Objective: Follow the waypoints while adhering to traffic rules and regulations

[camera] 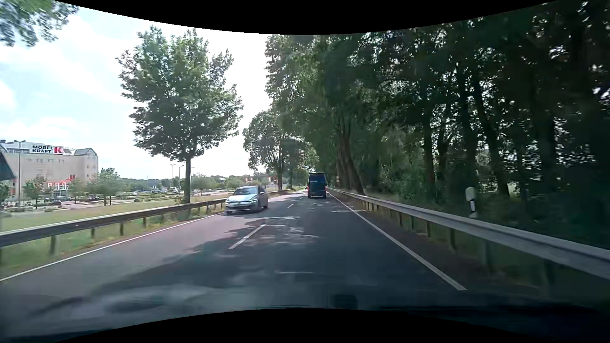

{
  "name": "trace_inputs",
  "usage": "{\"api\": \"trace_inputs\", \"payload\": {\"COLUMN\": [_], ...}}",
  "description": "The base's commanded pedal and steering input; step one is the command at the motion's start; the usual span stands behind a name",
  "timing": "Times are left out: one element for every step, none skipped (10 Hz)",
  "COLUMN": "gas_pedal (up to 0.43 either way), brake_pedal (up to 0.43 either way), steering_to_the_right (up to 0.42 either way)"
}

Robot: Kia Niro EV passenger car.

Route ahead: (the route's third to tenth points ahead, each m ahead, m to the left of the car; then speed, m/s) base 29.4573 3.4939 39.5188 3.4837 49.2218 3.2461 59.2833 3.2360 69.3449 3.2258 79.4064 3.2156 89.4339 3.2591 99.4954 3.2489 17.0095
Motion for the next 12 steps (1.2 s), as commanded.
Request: {"api": "trace_inputs", "payload": {"gas_pedal": [0.087, 0.087, 0.087, 0.098, 0.098, 0.098, 0.098, 0.110, 0.110, 0.110, 0.110, 0.110], "brake_pedal": [0.000, 0.000, 0.000, 0.000, 0.000, 0.000, 0.000, 0.000, 0.000, 0.000, 0.000, 0.000], "steering_to_the_right": [-0.003, -0.003, -0.002, -0.003, -0.002, -0.003, -0.003, -0.002, -0.002, -0.003, -0.002, -0.002]}}
